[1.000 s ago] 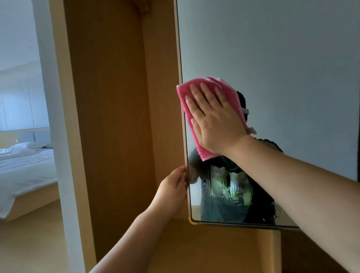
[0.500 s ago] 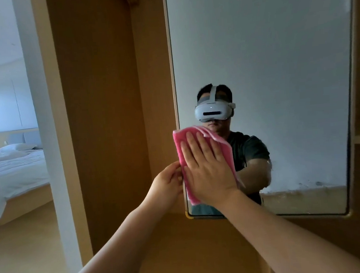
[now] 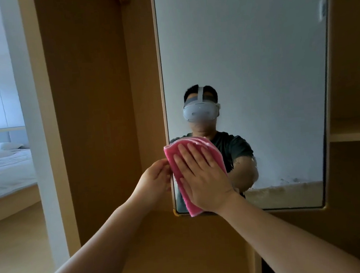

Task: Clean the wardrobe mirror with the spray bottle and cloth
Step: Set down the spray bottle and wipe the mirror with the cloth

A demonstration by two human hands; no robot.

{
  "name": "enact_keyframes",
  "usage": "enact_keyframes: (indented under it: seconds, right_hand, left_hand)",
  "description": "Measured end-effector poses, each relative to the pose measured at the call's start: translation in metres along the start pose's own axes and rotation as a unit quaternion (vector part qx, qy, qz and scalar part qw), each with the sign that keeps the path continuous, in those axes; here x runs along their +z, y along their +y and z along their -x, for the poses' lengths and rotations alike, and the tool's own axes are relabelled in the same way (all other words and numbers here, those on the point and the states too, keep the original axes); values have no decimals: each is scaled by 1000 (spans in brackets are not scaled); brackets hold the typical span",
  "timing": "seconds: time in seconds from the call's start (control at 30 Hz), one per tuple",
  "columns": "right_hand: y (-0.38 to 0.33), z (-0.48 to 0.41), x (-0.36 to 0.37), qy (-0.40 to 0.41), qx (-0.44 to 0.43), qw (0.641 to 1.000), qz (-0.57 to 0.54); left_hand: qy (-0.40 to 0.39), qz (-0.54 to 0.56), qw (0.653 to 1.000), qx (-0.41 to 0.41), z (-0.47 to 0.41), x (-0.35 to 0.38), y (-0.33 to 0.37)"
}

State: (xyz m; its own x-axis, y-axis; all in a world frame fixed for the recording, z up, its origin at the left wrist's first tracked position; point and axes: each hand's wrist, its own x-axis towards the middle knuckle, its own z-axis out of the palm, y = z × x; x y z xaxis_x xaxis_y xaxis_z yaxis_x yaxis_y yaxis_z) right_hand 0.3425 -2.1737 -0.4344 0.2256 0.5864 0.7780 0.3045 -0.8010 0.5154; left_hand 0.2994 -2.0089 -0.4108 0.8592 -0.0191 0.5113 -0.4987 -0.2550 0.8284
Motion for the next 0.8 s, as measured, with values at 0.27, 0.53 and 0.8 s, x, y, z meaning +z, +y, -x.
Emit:
enact_keyframes:
  seconds: [0.27,0.53,0.8]
  right_hand:
    - [56,-25,-23,19,-1,999,30]
    - [114,-52,-50,57,38,996,59]
    - [109,-43,-45,77,47,994,58]
  left_hand:
    - [44,-67,997,19,-4,3,-5]
    - [58,-120,990,50,-9,1,-12]
    - [47,-114,991,54,-12,-1,-15]
